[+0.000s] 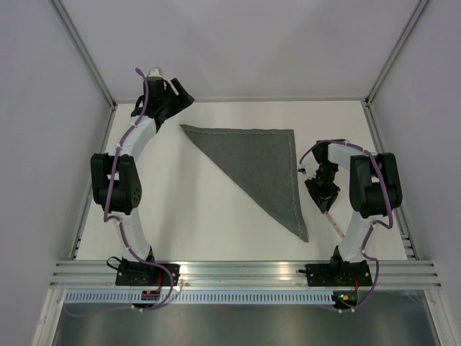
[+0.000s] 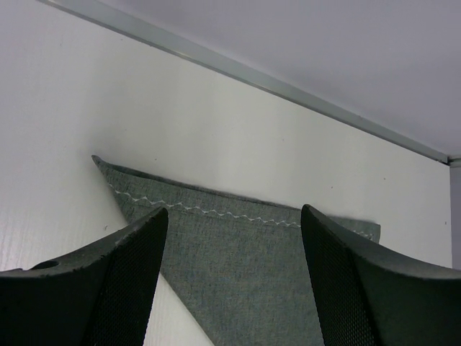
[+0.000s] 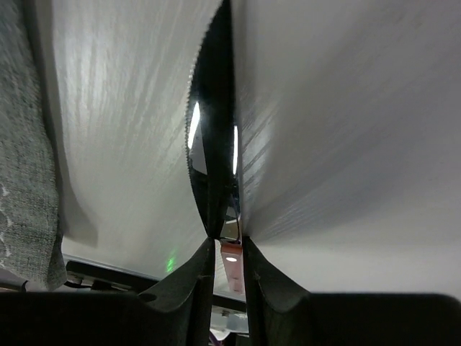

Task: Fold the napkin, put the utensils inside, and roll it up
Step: Pick up the knife at the center of the board.

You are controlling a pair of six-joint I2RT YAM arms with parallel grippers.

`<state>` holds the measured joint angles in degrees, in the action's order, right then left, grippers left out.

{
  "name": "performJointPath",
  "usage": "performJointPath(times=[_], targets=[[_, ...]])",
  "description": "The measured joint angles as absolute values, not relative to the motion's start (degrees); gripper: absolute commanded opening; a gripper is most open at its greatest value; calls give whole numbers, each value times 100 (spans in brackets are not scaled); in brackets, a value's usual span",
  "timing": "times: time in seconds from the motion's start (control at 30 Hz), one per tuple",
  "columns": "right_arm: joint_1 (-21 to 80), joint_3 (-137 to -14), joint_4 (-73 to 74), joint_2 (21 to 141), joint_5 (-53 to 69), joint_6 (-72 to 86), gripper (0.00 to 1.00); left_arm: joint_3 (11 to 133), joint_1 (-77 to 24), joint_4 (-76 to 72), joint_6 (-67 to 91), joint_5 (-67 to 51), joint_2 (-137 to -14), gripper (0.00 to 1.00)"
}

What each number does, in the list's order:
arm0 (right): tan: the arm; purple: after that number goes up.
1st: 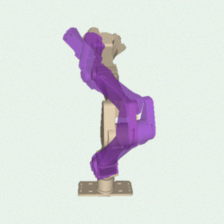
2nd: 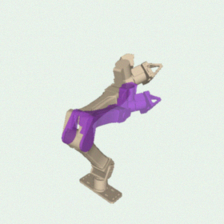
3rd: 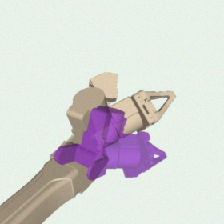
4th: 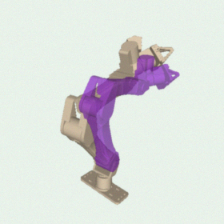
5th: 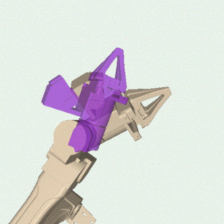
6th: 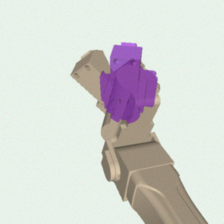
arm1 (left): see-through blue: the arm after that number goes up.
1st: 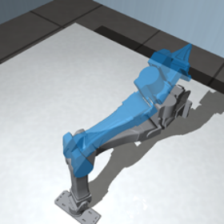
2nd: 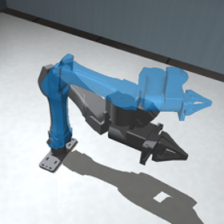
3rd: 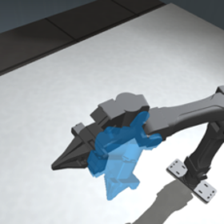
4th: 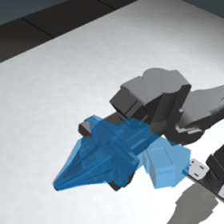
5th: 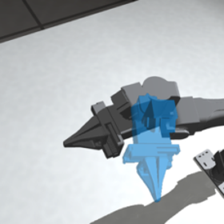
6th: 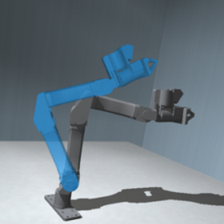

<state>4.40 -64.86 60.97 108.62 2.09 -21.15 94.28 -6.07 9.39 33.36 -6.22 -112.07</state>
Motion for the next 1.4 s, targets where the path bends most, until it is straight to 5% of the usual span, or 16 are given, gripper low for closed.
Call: performJointPath(times=[0.23, 0.37, 0.5, 0.73, 0.93, 1.17, 1.4], targets=[[467, -7347, 5561, 11161, 246, -2069, 29, 9323, -607, 854, 3336, -666, -11091, 79], [462, -7708, 4595, 11260, 189, -2049, 39, 9157, -607, 838, 3336, -670, -10951, 79], [434, -7609, 4075, 11172, 141, -2029, 47, 9024, -609, 821, 3336, -705, -10772, 79], [414, -7074, 3581, 10805, 102, -2056, 48, 8910, -668, 753, 3336, -794, -10606, 79], [290, -7035, 3511, 10783, 174, -2123, 38, 8635, -799, 718, 3336, -812, -10346, 79], [93, -7002, 3395, 10794, 322, -2268, 2, 8090, -888, 716, 3334, -808, -9795, 79], [84, -6818, 3262, 10621, 423, -2362, 0, 7730, -886, 718, 3332, -766, -9122, 80]])
